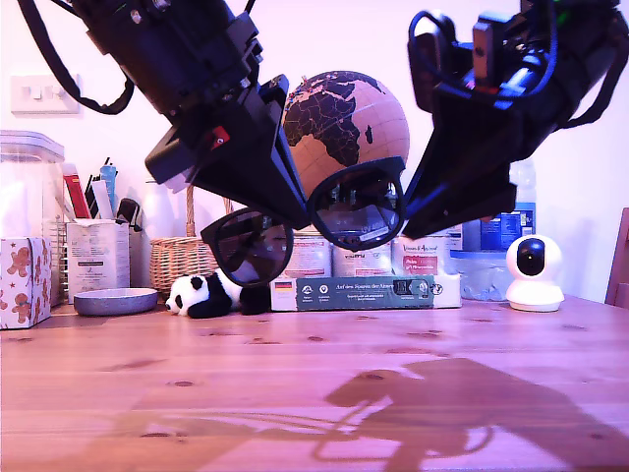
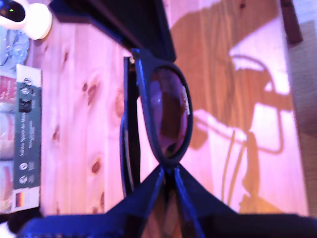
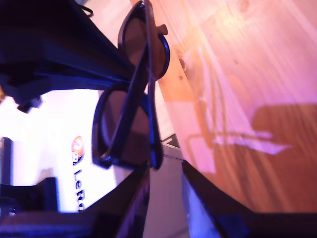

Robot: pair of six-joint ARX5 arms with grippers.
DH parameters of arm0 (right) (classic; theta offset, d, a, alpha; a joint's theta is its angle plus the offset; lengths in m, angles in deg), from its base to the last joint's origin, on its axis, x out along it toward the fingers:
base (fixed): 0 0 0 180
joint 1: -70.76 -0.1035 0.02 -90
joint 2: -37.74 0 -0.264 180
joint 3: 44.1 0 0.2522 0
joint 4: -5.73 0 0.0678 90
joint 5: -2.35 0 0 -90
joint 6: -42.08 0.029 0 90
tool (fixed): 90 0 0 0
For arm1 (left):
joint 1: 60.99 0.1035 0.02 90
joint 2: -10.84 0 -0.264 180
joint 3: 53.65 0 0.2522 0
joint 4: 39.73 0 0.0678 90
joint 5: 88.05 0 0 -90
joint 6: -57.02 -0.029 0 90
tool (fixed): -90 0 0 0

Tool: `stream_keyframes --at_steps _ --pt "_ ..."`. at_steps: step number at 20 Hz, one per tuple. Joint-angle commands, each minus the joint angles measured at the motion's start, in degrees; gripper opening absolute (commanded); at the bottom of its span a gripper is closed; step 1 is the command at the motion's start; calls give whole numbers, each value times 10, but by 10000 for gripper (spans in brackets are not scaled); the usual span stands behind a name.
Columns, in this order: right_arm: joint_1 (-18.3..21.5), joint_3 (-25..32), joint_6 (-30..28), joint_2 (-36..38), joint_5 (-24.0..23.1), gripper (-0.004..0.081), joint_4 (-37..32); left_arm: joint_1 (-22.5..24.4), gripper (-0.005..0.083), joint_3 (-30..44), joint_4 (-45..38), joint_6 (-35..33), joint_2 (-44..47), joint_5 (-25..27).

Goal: Pick up the sunglasses and open them, then place them back on the table

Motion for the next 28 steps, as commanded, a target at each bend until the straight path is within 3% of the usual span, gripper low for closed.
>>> stream_keyframes --at_steps 1,13,18,28 --pt "-14 1 -2 6 -13 177 -10 -2 -19 8 -10 2 5 -1" --pt "-20 1 3 6 -97 177 -81 -33 -19 8 -5 -2 6 -1" --pt "-20 1 11 6 -109 177 -128 -55 -19 8 -5 -3 6 -1" --pt "-20 1 78 6 -192 177 -290 -78 -19 8 -6 -7 6 0"
